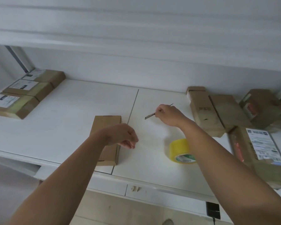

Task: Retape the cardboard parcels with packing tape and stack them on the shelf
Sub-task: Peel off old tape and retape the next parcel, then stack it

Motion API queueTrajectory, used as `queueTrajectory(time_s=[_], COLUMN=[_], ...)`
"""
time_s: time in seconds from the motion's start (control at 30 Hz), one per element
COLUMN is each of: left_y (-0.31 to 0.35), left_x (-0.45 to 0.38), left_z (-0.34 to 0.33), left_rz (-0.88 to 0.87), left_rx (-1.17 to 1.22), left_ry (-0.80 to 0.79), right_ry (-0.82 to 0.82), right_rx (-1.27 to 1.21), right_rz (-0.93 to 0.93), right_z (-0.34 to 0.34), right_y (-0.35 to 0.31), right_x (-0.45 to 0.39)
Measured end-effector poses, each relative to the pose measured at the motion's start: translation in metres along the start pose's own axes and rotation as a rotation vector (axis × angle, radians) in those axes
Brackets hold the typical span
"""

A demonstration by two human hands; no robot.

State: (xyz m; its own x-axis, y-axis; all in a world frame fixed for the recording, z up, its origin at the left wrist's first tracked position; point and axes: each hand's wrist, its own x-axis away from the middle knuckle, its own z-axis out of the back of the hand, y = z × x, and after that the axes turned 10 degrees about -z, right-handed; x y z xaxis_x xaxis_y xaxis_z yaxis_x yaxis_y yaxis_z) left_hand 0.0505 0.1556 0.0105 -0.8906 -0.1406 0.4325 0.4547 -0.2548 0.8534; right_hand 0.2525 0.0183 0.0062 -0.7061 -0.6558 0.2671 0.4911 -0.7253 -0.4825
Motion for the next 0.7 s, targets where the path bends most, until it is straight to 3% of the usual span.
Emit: queueTrajectory(time_s=[0.23,0.43,0.6,0.7], left_y=[-0.009,-0.014,-0.022,-0.024], left_x=[-0.004,-0.001,0.0,0.001], left_z=[0.006,0.011,0.006,-0.003], left_rz=[0.085,0.054,0.001,-0.059], left_rx=[0.101,0.036,-0.129,-0.064], left_ry=[0.153,0.156,0.3,0.321], right_ry=[0.003,-0.021,0.077,0.077], right_rx=[-0.154,-0.38,-0.544,-0.565], right_rz=[0.063,-0.101,-0.166,-0.199], right_z=[0.006,-0.016,-0.028,-0.029], right_y=[0.051,0.077,0.074,0.077], right_x=[0.052,0.089,0.1,0.101])
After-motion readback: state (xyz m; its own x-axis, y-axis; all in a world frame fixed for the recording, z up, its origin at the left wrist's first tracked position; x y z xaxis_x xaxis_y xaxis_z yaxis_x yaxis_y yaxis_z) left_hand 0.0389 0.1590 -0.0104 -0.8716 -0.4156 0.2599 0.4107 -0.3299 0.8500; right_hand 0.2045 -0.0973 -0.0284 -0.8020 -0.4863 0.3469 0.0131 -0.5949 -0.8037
